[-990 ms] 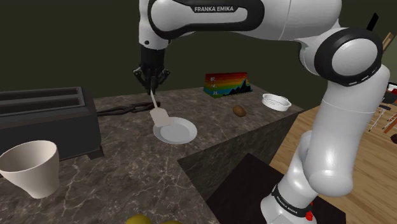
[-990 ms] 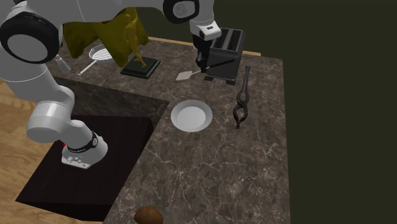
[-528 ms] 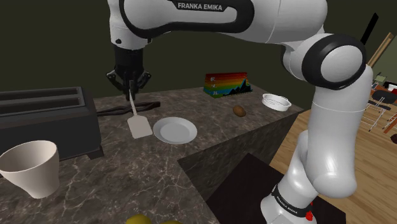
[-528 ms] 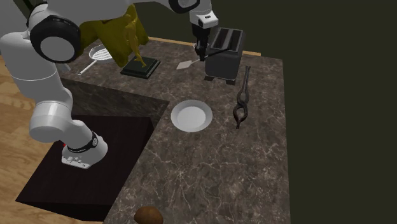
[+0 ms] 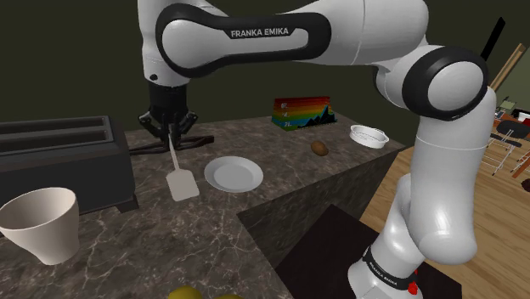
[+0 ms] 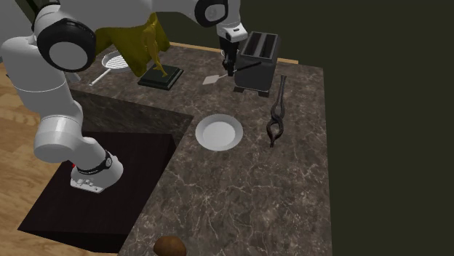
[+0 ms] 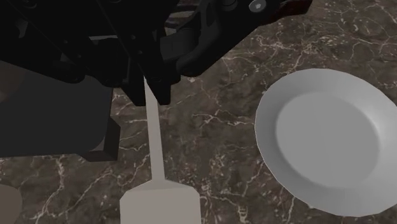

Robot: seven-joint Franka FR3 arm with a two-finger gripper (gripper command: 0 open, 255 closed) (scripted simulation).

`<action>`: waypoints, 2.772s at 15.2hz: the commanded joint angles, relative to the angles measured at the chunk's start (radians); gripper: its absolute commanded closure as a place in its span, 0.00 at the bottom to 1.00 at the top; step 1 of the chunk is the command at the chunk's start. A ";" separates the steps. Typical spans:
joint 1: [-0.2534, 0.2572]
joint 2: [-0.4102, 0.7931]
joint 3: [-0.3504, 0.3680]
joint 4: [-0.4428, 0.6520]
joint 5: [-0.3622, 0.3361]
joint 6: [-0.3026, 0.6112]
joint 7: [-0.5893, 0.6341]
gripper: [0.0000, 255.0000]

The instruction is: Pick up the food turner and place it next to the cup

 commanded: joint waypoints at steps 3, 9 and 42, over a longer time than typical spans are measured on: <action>-0.001 0.002 -0.001 -0.048 -0.002 0.050 0.004 1.00; -0.002 0.013 -0.003 -0.114 -0.006 0.126 0.010 1.00; 0.001 0.098 -0.014 -0.262 -0.036 0.357 0.038 0.00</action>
